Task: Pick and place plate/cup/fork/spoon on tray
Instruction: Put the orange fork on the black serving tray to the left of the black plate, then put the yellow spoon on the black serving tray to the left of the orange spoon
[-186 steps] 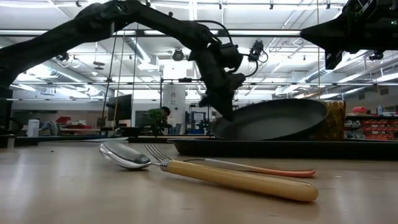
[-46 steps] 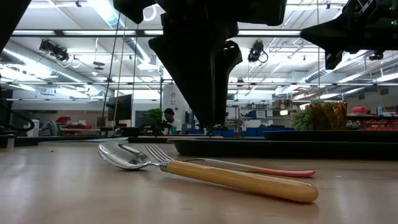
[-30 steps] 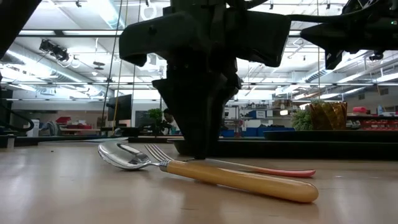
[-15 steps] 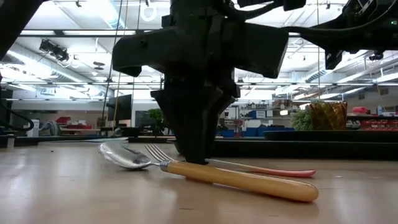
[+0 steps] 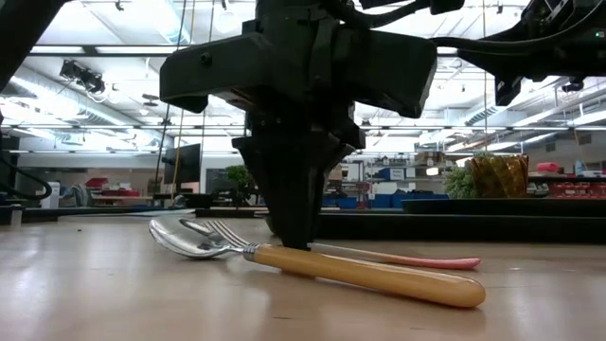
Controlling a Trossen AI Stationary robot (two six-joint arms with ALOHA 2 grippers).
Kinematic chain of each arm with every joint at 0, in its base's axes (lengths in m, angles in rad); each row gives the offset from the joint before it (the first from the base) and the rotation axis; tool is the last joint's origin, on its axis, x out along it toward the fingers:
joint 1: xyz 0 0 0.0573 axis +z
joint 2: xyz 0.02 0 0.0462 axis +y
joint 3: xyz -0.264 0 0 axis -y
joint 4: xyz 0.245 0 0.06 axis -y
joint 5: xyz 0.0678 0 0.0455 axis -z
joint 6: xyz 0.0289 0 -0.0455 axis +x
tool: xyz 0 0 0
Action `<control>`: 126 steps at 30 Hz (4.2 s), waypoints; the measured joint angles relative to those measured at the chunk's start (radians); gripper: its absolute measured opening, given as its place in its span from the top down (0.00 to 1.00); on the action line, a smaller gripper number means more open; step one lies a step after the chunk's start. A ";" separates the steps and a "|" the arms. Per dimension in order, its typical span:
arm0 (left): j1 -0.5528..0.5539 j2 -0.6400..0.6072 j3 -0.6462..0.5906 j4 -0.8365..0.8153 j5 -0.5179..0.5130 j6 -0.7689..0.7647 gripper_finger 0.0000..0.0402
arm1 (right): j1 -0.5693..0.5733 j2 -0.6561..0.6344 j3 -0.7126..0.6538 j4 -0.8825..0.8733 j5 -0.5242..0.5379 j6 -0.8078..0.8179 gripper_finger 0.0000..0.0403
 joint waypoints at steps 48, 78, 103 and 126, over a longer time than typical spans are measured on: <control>0.413 -0.023 -0.013 0.215 -0.125 1.716 0.95 | 0.000 0.000 0.000 0.000 0.000 0.000 0.93; 0.348 -0.053 -0.002 0.134 -0.304 1.438 0.71 | 0.000 0.000 0.000 0.000 0.000 0.000 0.93; 0.030 -0.087 -0.039 0.014 0.128 0.166 0.73 | 0.000 0.000 0.000 0.000 0.000 0.000 0.93; -0.024 -0.118 -0.115 0.051 0.088 0.090 0.59 | 0.000 0.000 0.000 0.000 0.000 0.000 0.93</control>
